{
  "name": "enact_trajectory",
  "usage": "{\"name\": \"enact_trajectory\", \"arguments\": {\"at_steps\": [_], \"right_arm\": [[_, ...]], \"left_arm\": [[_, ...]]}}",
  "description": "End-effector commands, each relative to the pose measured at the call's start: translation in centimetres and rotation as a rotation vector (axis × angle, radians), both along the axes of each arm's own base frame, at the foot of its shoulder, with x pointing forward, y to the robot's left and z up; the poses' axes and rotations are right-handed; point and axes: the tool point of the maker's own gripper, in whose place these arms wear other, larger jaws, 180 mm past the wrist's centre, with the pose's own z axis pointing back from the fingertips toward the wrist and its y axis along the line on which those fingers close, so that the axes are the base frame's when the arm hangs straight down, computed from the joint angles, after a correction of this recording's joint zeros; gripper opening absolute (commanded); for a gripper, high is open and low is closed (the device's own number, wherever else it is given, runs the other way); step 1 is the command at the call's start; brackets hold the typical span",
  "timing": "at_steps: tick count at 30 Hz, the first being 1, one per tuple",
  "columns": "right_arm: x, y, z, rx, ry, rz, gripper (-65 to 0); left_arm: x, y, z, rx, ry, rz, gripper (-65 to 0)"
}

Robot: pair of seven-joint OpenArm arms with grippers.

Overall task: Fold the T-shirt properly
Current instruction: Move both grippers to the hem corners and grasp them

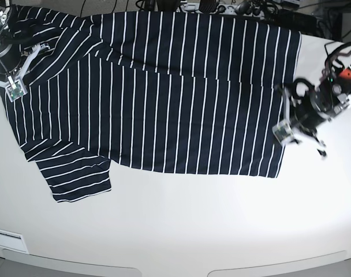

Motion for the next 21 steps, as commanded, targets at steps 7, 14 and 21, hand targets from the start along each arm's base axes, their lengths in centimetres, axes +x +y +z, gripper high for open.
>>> {"name": "enact_trajectory", "arguments": {"at_steps": [7,14,21], "right_arm": [[0.6,0.0,1.0,-0.013,-0.032,0.015,-65.0],[0.5,0.2,0.8,-0.014,-0.023,0.031,-61.6],[0.5,0.1,0.9,-0.014,-0.025,0.027,-45.4]], "left_arm": [[8.3,7.1,2.6,-0.308,-0.065,0.36,-65.0],[9.8,12.0,-5.1,-0.727,0.302,0.668,-49.3],[9.5,8.6,-8.2,-0.861,0.544,0.655,-30.9]]}}
